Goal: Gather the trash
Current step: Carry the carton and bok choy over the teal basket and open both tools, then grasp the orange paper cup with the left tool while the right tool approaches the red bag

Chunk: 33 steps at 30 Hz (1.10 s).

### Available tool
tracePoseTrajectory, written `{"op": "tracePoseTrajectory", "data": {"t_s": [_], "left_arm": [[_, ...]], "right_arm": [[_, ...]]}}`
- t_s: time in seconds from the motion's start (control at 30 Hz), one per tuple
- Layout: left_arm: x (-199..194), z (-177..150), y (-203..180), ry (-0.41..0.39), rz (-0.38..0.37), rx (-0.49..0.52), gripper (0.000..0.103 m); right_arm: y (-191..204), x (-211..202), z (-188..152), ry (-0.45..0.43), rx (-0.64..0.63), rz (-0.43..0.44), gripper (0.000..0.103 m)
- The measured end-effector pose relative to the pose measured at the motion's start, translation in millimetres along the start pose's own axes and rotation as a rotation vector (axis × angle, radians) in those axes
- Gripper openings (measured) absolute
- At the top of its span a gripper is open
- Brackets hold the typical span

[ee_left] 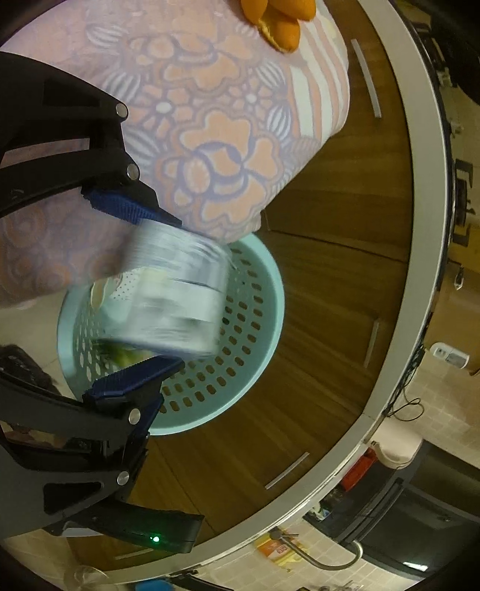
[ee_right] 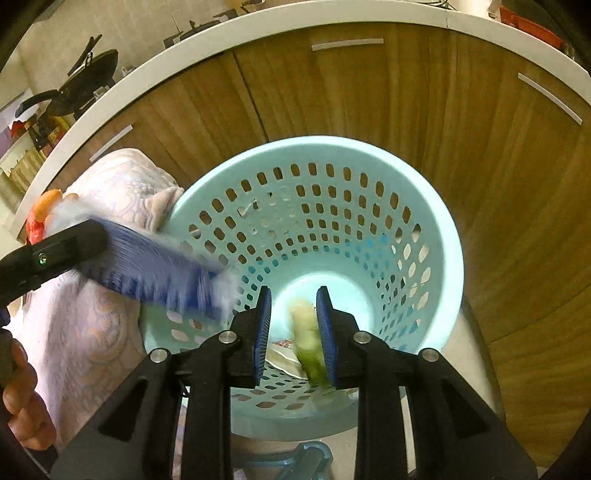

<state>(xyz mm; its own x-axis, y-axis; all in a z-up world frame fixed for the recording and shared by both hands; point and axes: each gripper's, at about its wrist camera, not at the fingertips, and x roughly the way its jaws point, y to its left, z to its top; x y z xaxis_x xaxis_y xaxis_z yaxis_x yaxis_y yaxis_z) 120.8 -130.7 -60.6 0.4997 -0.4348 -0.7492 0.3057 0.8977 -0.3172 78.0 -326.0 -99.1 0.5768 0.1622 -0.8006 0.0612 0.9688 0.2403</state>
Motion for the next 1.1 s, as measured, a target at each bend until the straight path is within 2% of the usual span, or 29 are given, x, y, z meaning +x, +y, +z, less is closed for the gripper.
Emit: {"op": "tracePoseTrajectory", "data": {"t_s": [0.2, 0.4, 0.57, 0.73, 0.87, 1.1], "left_arm": [[-26, 0, 17, -0.059, 0.032, -0.032, 0.067], [-76, -6, 50, -0.165, 0.129, -0.105, 0.067], [-131, -19, 91, -0.269, 0.290, -0.188, 0.069], [-190, -43, 134, -0.356, 0.488, -0.295, 0.073], [-220, -63, 167, -0.363, 0.582, -0.365, 0.075], [-226, -79, 205, -0.320, 0.629, -0.404, 0.076]], "right_arm": [[19, -16, 7, -0.042, -0.046, 0.026, 0.023], [66, -35, 17, -0.103, -0.120, 0.099, 0.028], [122, -41, 25, -0.134, -0.204, 0.175, 0.032], [187, -41, 29, -0.136, -0.294, 0.257, 0.032], [235, -40, 30, -0.137, -0.365, 0.306, 0.032], [294, -30, 33, -0.125, -0.450, 0.342, 0.032]]}}
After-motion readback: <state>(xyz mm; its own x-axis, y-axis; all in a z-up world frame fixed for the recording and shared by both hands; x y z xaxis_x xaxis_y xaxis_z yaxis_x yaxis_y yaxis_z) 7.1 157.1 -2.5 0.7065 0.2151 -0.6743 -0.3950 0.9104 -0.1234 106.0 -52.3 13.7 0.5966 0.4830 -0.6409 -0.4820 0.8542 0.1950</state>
